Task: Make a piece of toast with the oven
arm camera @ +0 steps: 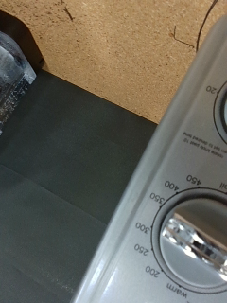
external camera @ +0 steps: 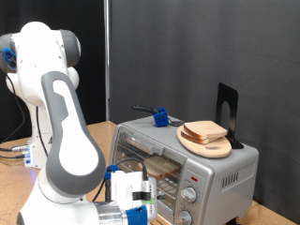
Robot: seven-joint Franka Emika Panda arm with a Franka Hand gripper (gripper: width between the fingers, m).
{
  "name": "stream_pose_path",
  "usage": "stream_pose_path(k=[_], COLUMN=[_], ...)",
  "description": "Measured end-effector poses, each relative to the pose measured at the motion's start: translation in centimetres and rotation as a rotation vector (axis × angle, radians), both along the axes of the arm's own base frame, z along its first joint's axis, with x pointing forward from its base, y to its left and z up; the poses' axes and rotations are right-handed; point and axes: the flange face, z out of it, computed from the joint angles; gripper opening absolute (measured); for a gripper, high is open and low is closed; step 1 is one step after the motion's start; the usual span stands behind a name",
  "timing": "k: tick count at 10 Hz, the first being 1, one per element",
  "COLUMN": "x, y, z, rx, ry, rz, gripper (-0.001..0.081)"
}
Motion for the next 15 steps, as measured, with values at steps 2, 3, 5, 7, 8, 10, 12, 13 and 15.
stream_pose_path(k=[2, 3, 5, 7, 8, 10, 12, 13, 15], x=[0.1, 0.2, 0.2, 0.2, 0.2, 0.1, -0.1, -0.1, -0.1], y=[0.3, 0.4, 1.1, 2.2, 2.8, 3.7, 4.3, 4.6, 5.4], z=[0.1, 0.0, -0.2, -0.4, -0.6, -1.3, -2.3, -2.5, -2.8], rx=[0.014, 0.017, 0.015, 0.016, 0.018, 0.017, 0.013, 0.011, 0.015], ry=[0.007, 0.008, 0.012, 0.016, 0.019, 0.027, 0.034, 0.034, 0.026], rz=[-0.009, -0.016, -0.015, -0.001, 0.008, 0.023, 0.029, 0.032, 0.042], gripper=[0.0805, 0.0805, 0.0805, 0.0805, 0.0805, 0.0690, 0.0543, 0.0543, 0.0291])
